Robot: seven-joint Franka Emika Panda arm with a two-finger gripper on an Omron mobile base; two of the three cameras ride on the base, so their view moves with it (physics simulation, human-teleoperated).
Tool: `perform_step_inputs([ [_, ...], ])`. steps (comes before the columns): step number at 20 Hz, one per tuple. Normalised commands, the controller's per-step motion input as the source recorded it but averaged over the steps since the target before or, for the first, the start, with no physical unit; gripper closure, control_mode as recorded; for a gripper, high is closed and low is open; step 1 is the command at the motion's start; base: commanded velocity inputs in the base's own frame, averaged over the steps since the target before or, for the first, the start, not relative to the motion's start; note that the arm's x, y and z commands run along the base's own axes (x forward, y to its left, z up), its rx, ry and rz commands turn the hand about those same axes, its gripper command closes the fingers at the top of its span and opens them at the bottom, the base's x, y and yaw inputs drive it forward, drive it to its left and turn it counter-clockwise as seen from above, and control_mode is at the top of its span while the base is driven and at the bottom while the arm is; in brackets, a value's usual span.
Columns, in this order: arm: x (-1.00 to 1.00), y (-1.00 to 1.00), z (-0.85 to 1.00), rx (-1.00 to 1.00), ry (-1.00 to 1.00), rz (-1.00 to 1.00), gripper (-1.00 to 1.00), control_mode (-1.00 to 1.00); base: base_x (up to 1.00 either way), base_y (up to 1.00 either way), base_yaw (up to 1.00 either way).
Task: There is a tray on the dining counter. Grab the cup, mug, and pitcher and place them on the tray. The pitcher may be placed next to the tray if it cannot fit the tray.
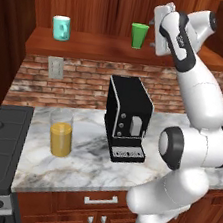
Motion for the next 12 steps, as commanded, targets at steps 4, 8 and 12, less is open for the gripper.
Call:
perform_step_inputs([
  [4,0.14,0.00,0.00,-0.02,0.00,0.00,-1.00,-1.00,0.00,0.00,0.00],
  [8,0.27,0.00,0.00,-0.03,0.00,0.00,-1.00,-1.00,0.00,0.00,0.00],
  [12,0.24,0.00,0.00,-0.01,0.00,0.00,-1.00,-1.00,0.00,0.00,0.00],
])
